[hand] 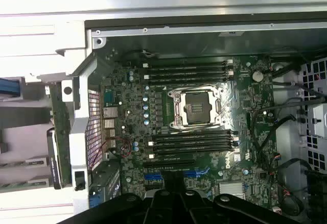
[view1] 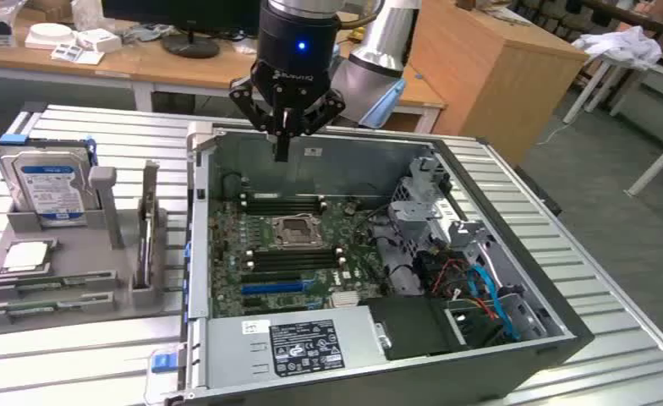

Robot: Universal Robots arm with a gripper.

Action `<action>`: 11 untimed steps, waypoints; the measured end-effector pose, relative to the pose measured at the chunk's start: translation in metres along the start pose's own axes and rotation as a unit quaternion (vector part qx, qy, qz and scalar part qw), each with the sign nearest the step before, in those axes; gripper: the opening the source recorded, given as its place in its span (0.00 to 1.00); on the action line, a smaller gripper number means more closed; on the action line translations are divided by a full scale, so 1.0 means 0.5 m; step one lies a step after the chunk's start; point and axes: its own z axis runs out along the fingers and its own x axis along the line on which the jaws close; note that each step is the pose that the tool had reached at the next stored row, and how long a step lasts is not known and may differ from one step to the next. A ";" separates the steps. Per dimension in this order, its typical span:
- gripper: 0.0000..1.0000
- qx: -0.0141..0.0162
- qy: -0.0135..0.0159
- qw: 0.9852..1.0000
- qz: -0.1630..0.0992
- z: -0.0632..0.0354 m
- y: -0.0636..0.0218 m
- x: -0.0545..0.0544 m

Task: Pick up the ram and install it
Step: 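Reach for the ram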

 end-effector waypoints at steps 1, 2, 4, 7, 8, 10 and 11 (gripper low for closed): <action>0.11 0.000 0.000 1.000 0.000 0.000 0.000 0.000; 0.11 0.000 0.000 1.000 0.000 0.000 0.000 0.000; 0.11 0.000 0.000 1.000 0.000 0.000 0.000 0.000; 0.11 0.000 0.000 1.000 0.000 0.000 0.000 0.000; 0.11 0.000 0.000 1.000 0.000 0.000 0.000 0.000; 0.11 0.000 0.000 1.000 0.000 0.000 0.000 0.000; 0.11 0.000 0.000 1.000 0.000 0.000 0.000 0.000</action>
